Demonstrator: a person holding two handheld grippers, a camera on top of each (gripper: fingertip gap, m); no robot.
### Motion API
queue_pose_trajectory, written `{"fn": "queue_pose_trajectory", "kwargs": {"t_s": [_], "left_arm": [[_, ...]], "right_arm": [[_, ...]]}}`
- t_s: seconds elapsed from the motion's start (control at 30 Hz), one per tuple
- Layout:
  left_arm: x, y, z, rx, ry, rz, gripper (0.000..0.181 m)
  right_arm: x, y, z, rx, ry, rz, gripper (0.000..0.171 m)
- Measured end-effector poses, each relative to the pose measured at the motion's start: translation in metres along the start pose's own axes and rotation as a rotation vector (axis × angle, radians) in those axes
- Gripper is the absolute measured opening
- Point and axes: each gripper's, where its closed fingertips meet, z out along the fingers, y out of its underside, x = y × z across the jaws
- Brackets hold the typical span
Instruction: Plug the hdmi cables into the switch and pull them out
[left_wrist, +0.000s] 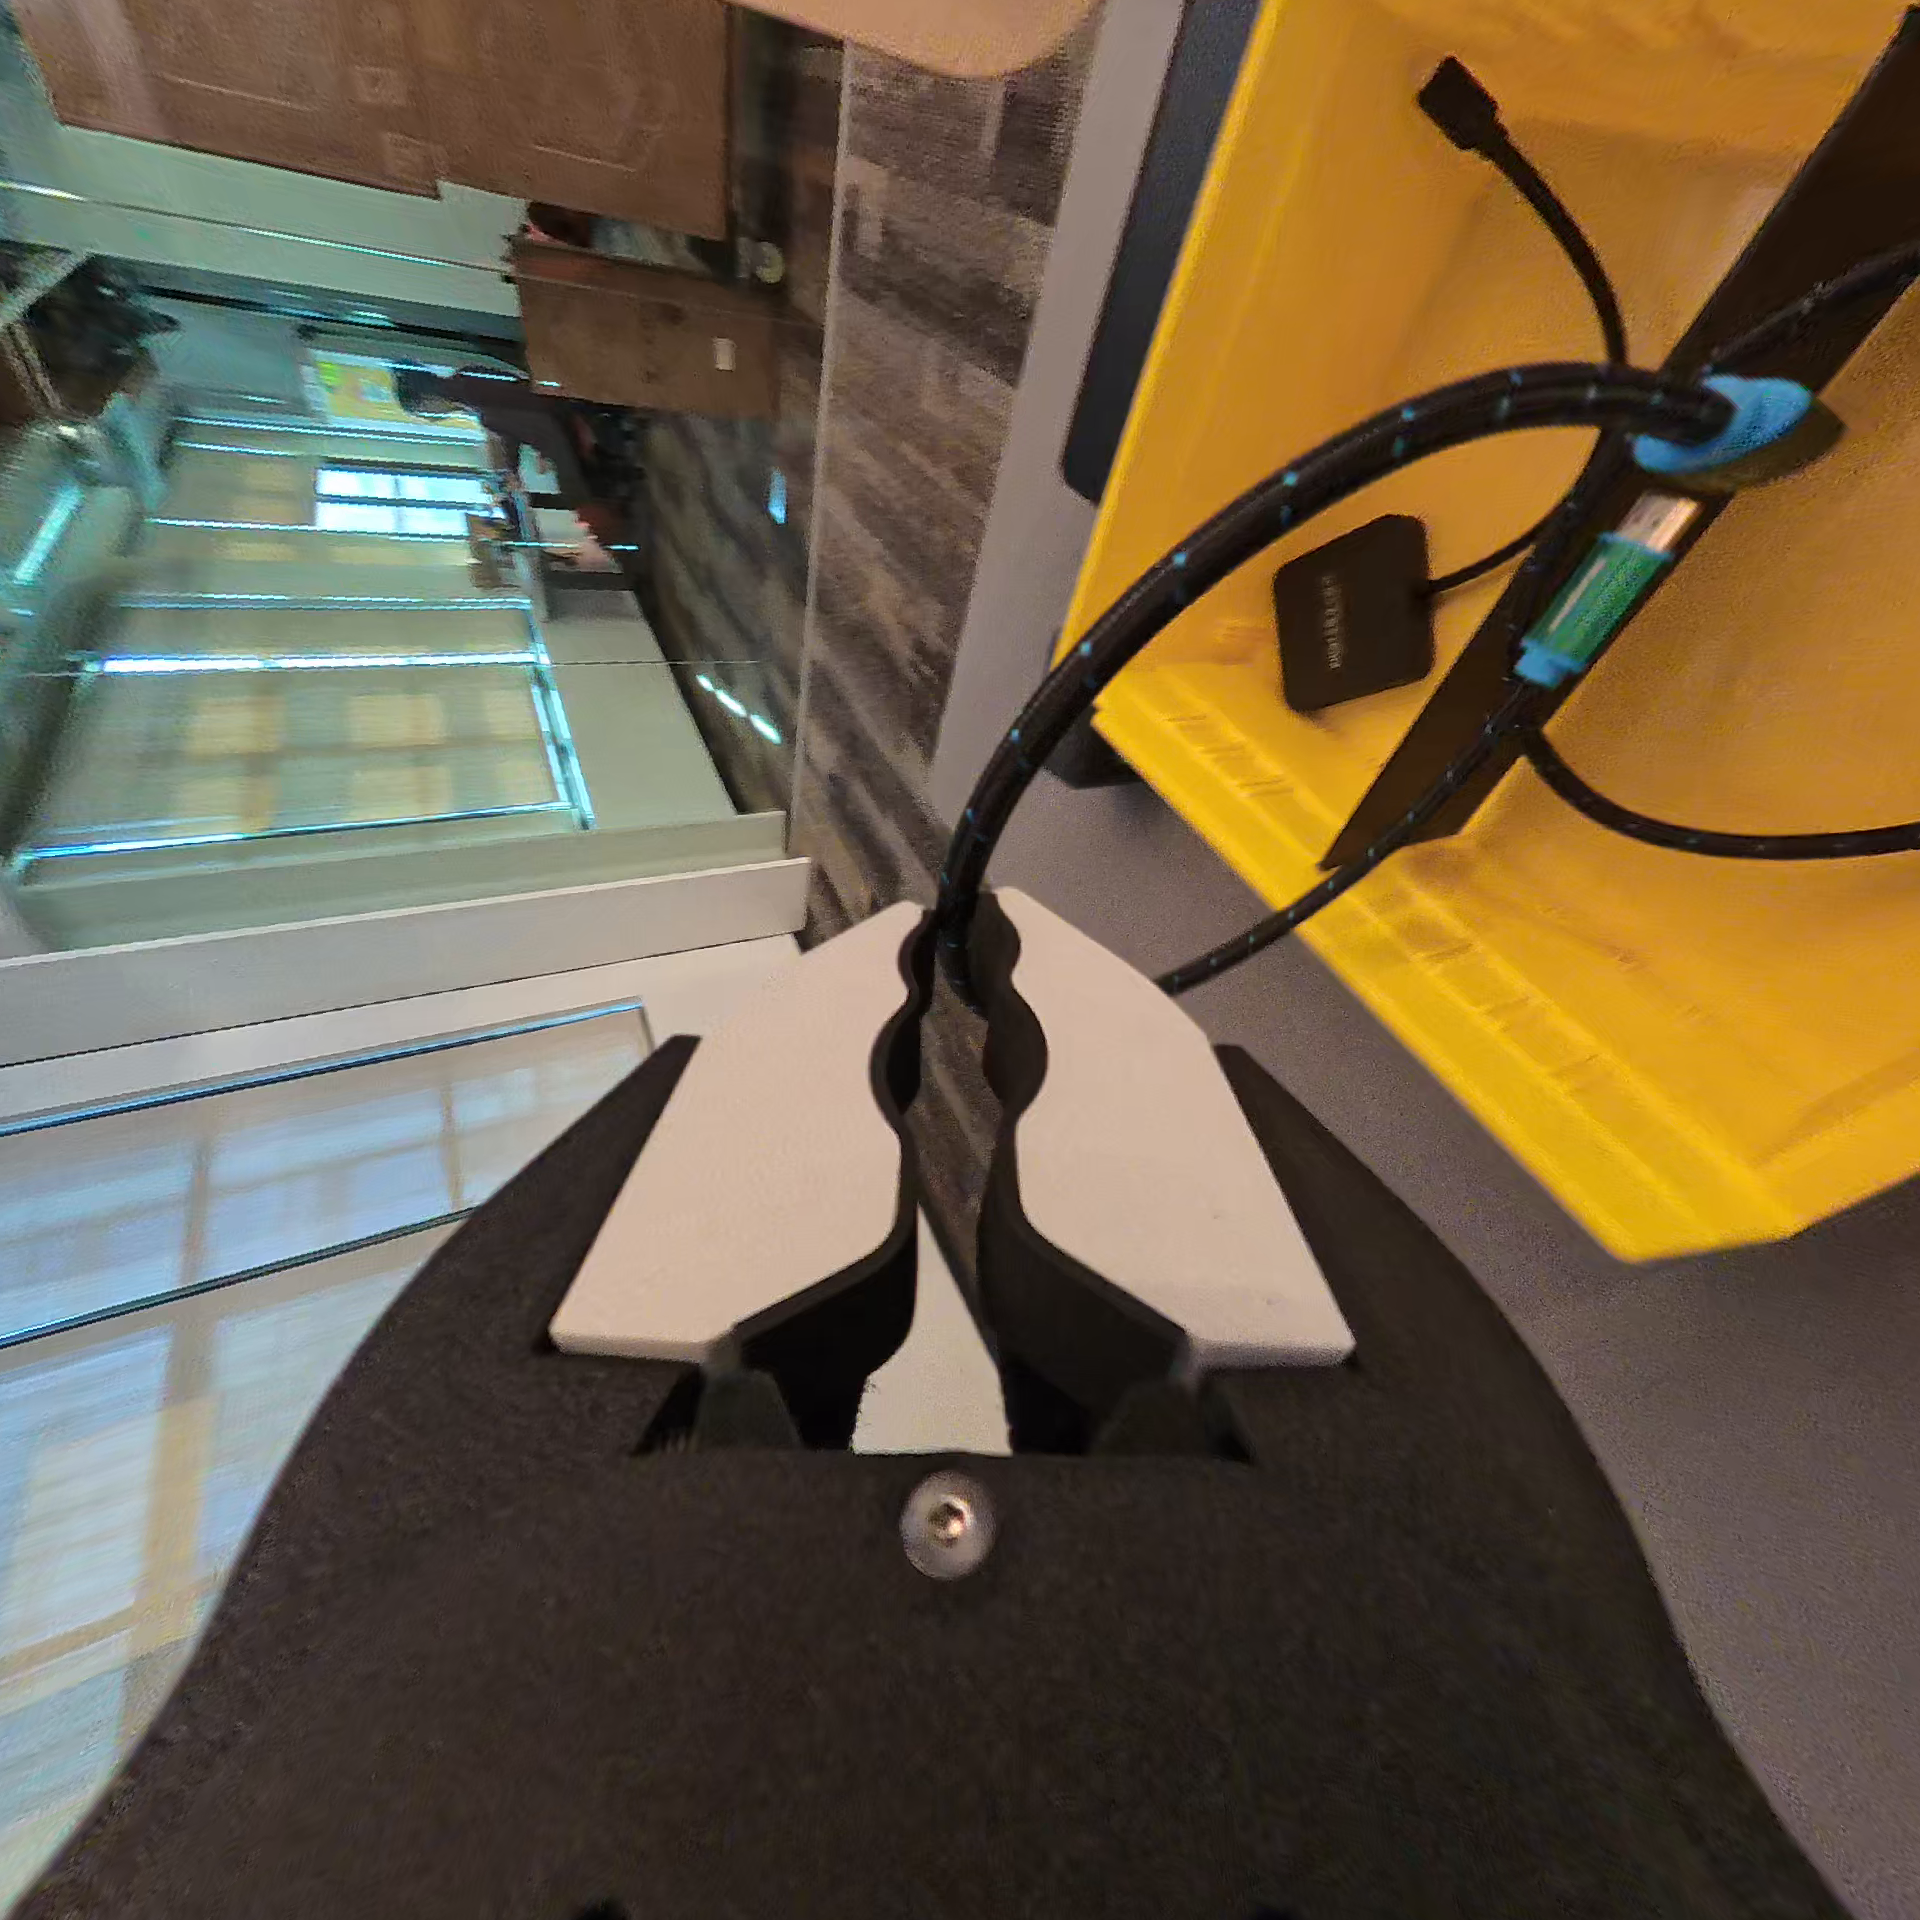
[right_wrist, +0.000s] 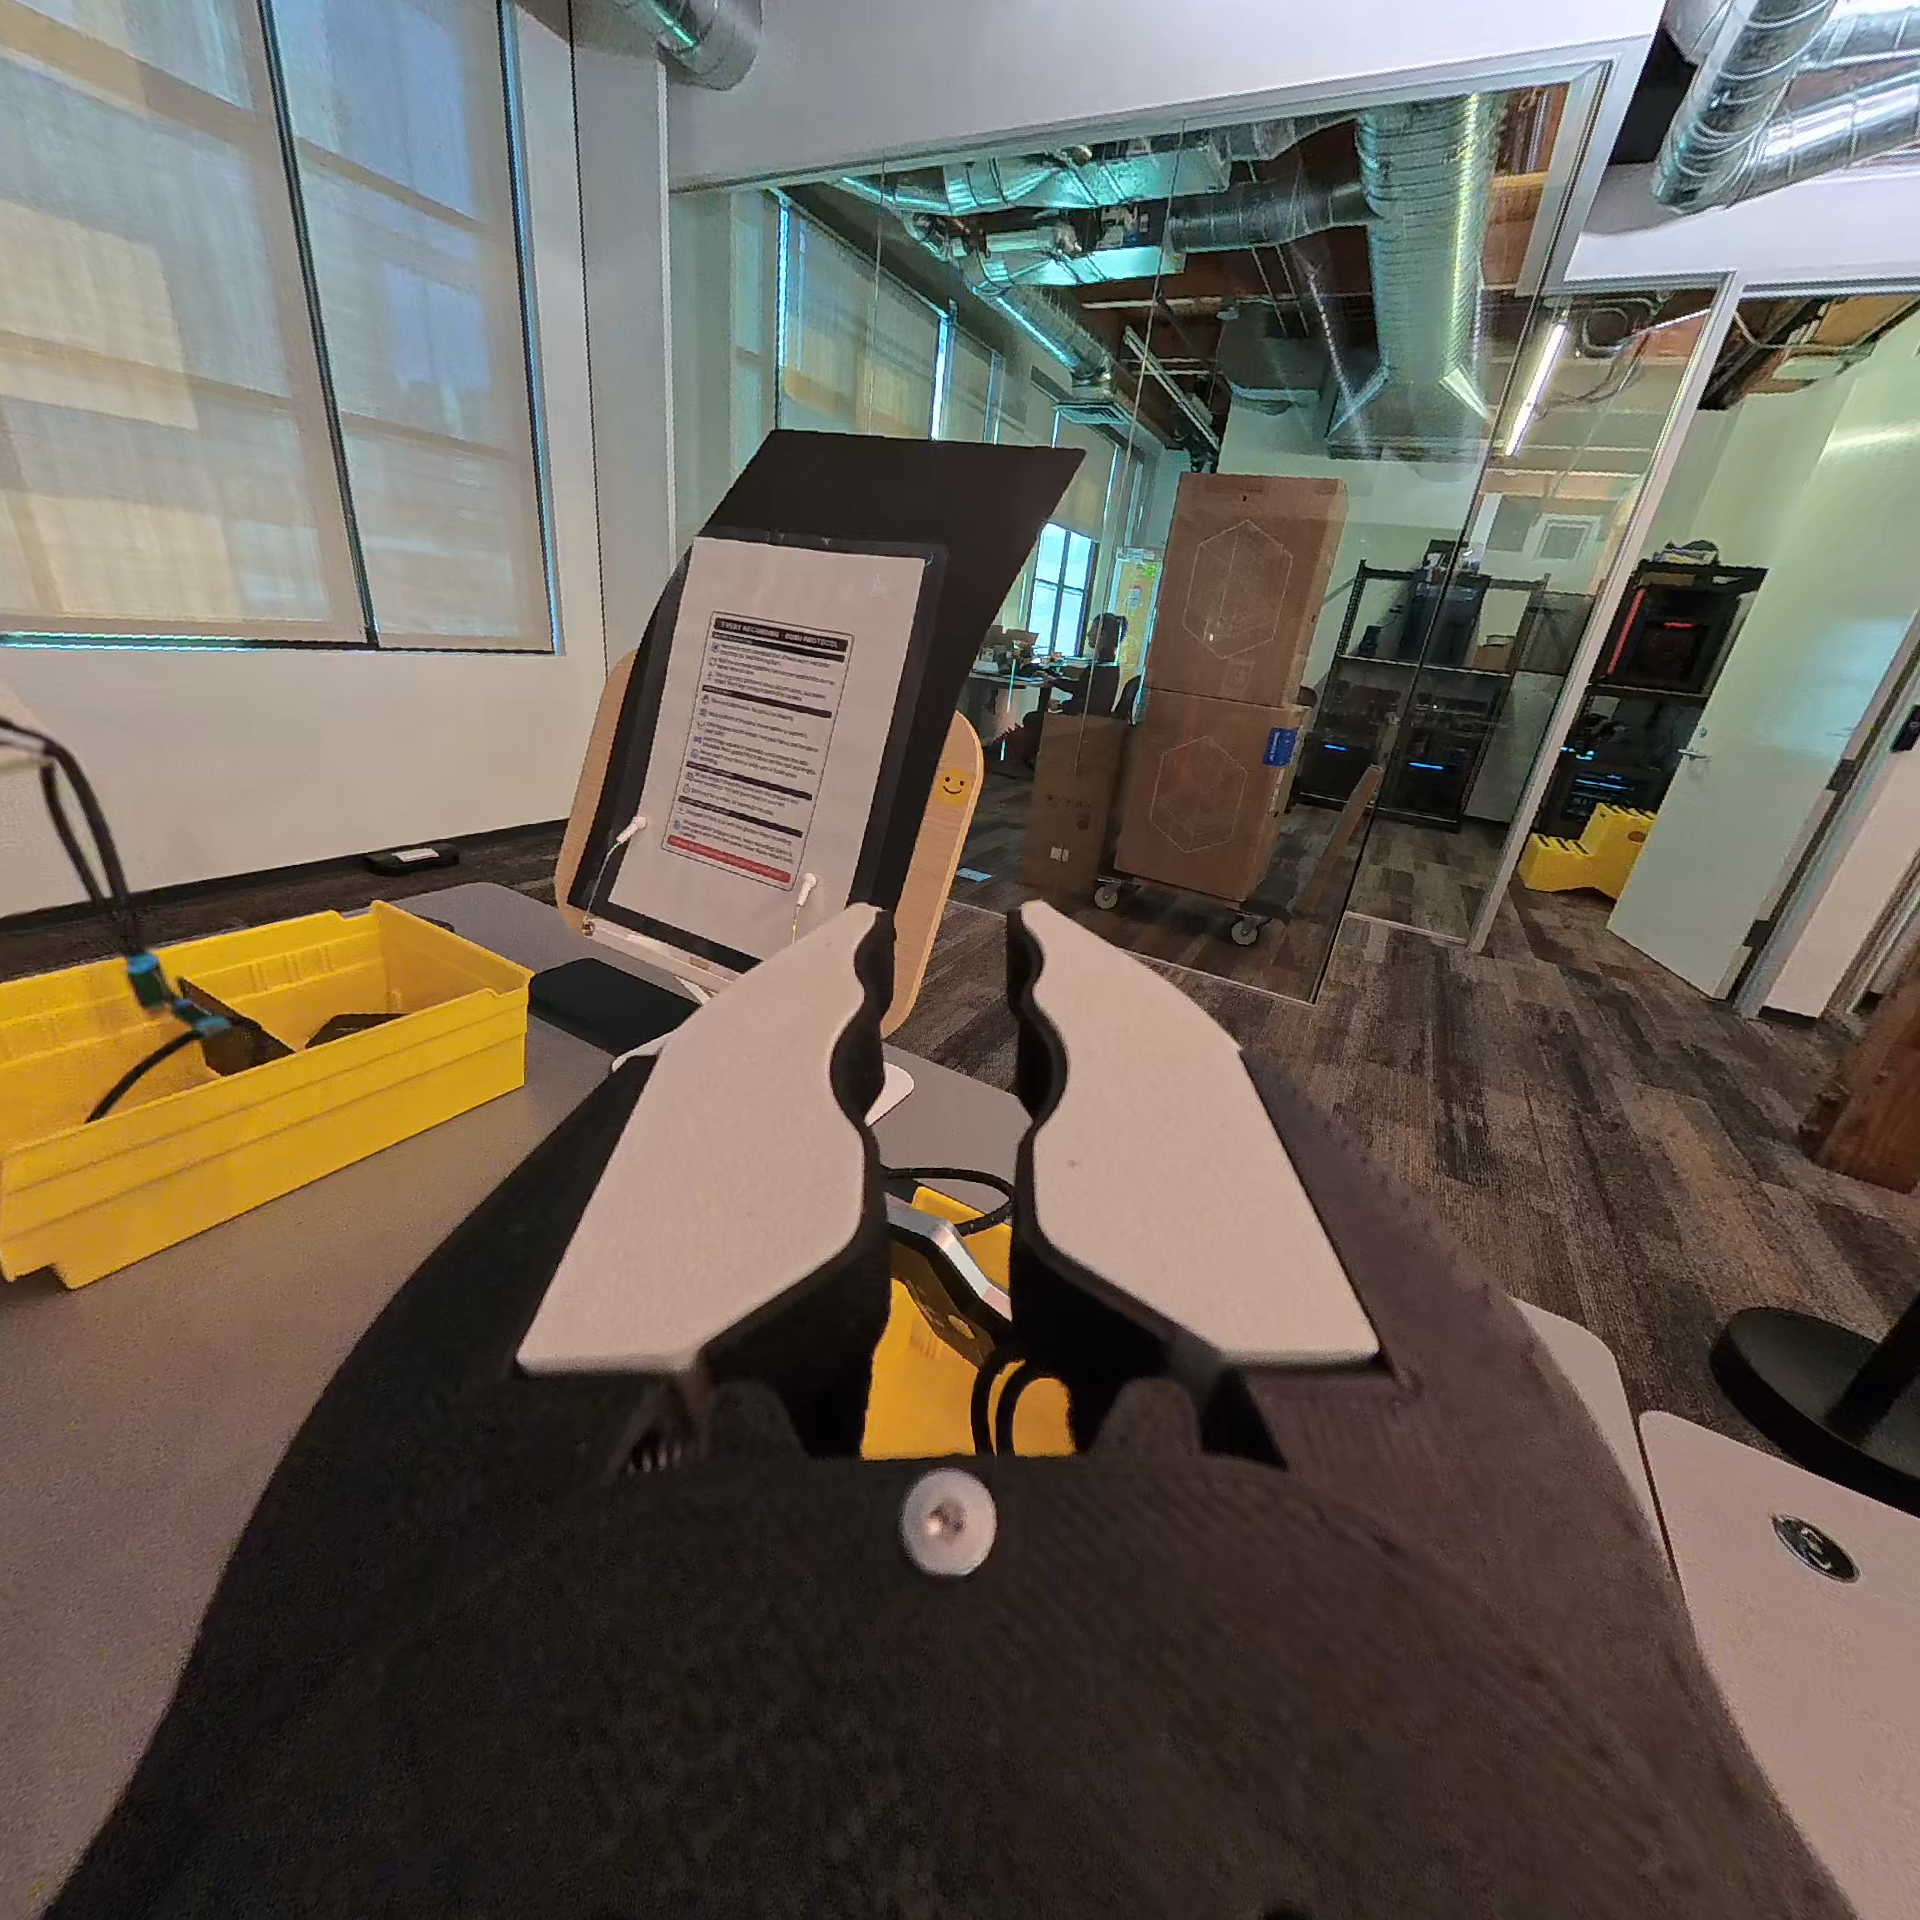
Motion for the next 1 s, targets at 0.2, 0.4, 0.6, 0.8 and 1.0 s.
{"fn": "queue_pose_trajectory", "kwargs": {"t_s": [0.2,0.4,0.6,0.8,1.0], "left_arm": [[-0.041,-0.061,-0.074,0.227,-0.073,-0.074,0.007],[0.023,-0.17,-0.114,0.547,0.194,-0.062,0.006],[0.14,-0.242,-0.066,0.538,0.467,0.087,0.005],[0.199,-0.277,0.012,0.429,0.647,0.08,0.004],[0.24,-0.294,0.042,0.373,0.888,-0.038,0.0]], "right_arm": [[0.001,0.007,0.004,-0.033,0.011,-0.011,0.021],[0.004,0.013,0.003,-0.067,0.025,-0.024,0.021],[0.002,0.016,-0.001,-0.073,-0.002,-0.014,0.022],[0.012,0.02,-0.006,-0.081,0.02,0.005,0.022],[0.02,0.036,-0.003,-0.126,0.008,0.043,0.022]]}}
